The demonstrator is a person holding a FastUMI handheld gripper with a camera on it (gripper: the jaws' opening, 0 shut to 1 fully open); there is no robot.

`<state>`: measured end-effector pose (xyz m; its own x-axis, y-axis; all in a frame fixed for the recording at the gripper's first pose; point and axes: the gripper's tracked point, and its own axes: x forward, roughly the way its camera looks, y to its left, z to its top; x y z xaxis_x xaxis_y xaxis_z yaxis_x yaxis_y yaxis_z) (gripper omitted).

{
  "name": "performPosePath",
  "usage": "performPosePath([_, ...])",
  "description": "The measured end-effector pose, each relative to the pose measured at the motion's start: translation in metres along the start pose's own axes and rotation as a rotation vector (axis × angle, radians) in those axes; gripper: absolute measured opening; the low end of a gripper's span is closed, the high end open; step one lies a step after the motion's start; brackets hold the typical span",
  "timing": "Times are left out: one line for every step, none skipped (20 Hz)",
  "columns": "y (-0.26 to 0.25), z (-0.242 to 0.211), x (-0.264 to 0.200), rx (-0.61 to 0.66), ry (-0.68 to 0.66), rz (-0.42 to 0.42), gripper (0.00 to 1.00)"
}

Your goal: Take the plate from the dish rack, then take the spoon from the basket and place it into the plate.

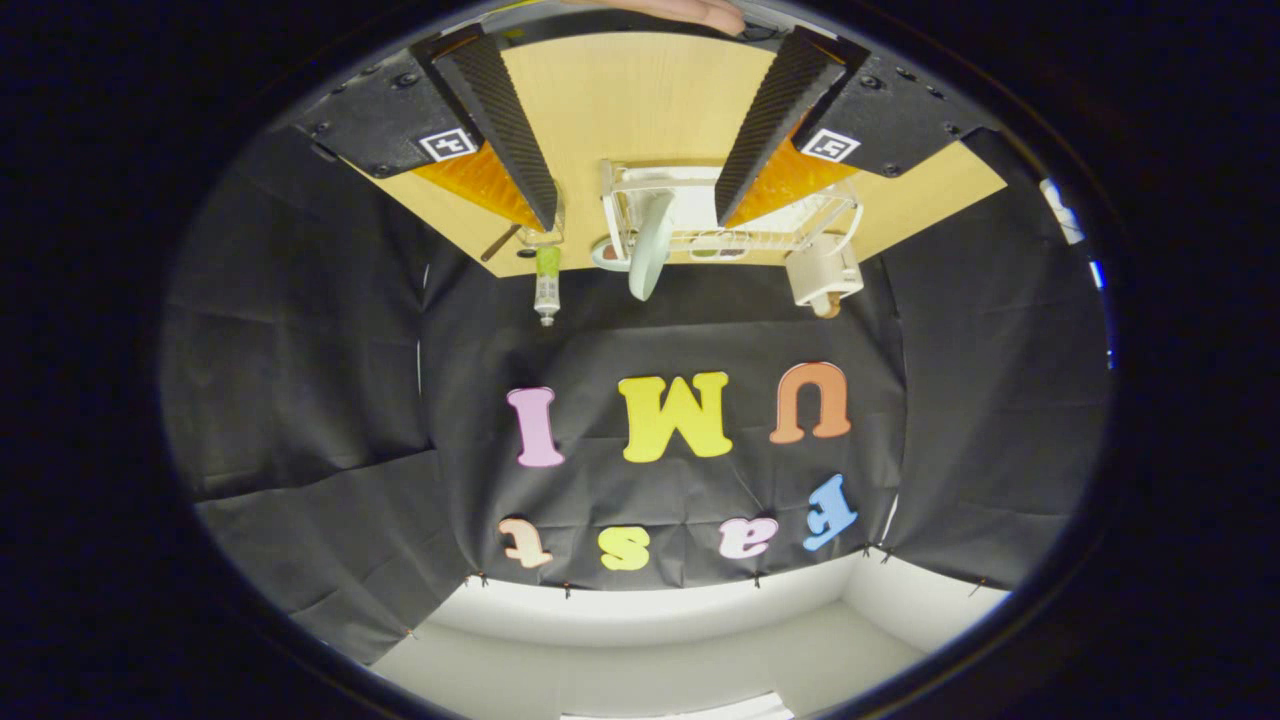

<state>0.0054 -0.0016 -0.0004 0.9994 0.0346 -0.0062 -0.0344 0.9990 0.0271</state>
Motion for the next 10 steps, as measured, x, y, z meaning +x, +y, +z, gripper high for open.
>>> performPosePath([0.0, 0.0, 0.001, -0.002, 0.0, -0.004, 1.0])
performPosePath([-0.001, -0.001, 0.002, -0.004, 0.001, -0.006, 1.0])
performPosePath([-0.001, -0.002, 0.004, -0.004, 0.004, -0.006, 1.0])
performPosePath([0.0, -0.003, 0.006, -0.002, 0.008, -0.004, 1.0])
performPosePath([0.0, -0.005, 0.007, -0.003, 0.013, -0.001, 1.0])
performPosePath([0.0, -0.007, 0.009, -0.003, 0.018, -0.002, 1.0])
performPosePath([0.0, -0.007, 0.011, -0.004, 0.021, -0.003, 1.0])
performPosePath([-0.001, -0.007, 0.013, -0.007, 0.022, -0.004, 1.0])
performPosePath([-0.001, -0.007, 0.015, -0.011, 0.023, -0.006, 1.0])
performPosePath([0.001, -0.008, 0.018, -0.005, 0.028, 0.003, 1.0])
